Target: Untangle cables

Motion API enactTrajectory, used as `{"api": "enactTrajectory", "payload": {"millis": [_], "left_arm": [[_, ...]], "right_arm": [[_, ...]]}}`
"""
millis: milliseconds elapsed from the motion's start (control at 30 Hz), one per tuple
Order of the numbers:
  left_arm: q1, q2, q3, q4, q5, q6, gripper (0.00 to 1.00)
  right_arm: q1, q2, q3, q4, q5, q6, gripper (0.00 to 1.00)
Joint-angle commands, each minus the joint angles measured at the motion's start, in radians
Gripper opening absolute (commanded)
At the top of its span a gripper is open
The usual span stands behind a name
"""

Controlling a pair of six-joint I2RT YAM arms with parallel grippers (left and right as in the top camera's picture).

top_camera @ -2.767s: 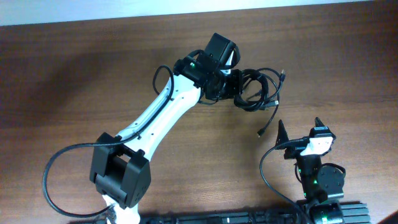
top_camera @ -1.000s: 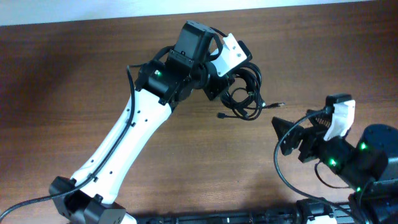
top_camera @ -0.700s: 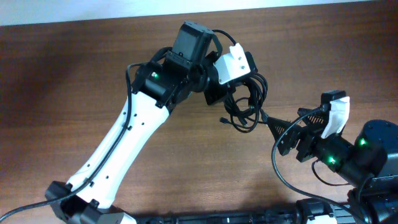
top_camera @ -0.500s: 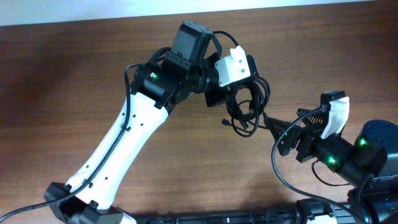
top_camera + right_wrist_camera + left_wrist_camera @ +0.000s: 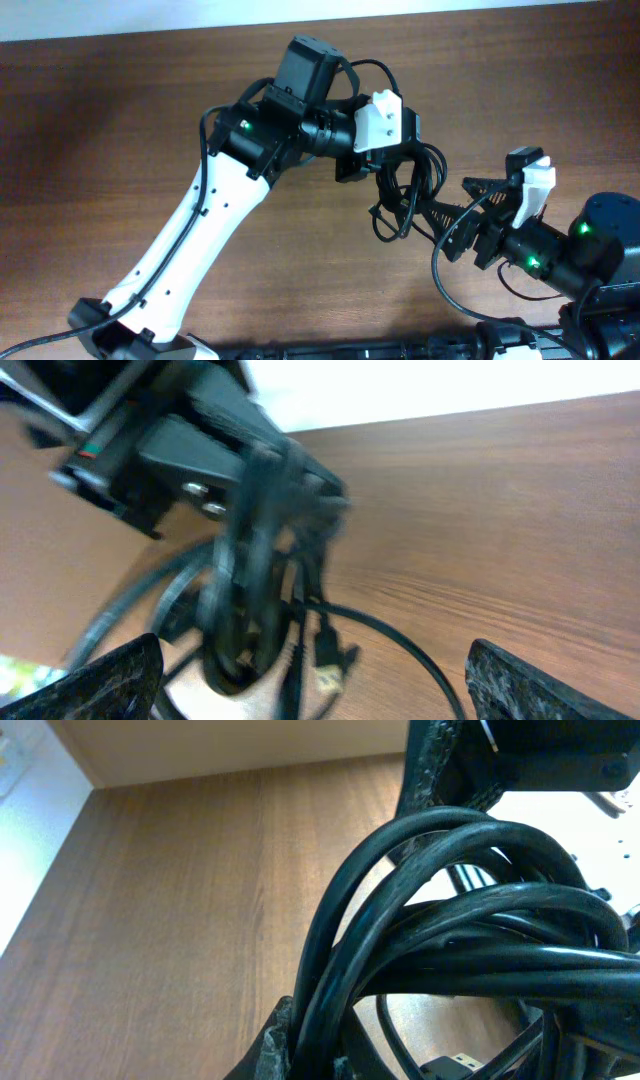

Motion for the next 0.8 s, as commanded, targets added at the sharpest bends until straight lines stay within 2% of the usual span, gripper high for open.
{"api": "enactTrajectory", "payload": {"millis": [0,133,233,400,467,767], "left_arm": [[-0.012,-0.034,0.024,0.002,0.047,0.013,0.0],[-0.019,-0.034,0.024,0.002,0.047,0.012,0.0],[-0.034,-0.034,0.024,0.002,0.047,0.013,0.0],[-0.058,-0.034,0.024,0.006,0.047,0.013,0.0],[-0.064,-0.034,0.024,0.006,0.047,0.013,0.0],[-0.064,-0.034,0.024,0.005,0.047,0.012,0.0]], "right_arm": [[0.005,0.0,0.021,0.02,-0.109,-0.018,0.95],[0.005,0.0,0.021,0.029,-0.111,-0.018,0.95],[0.005,0.0,0.021,0.029,-0.111,-0.018,0.86],[0.005,0.0,0.021,0.029,-0.111,-0.018,0.6],[0.005,0.0,0.021,0.029,-0.111,-0.018,0.47],[0.005,0.0,0.021,0.032,-0.11,-0.018,0.06]]}}
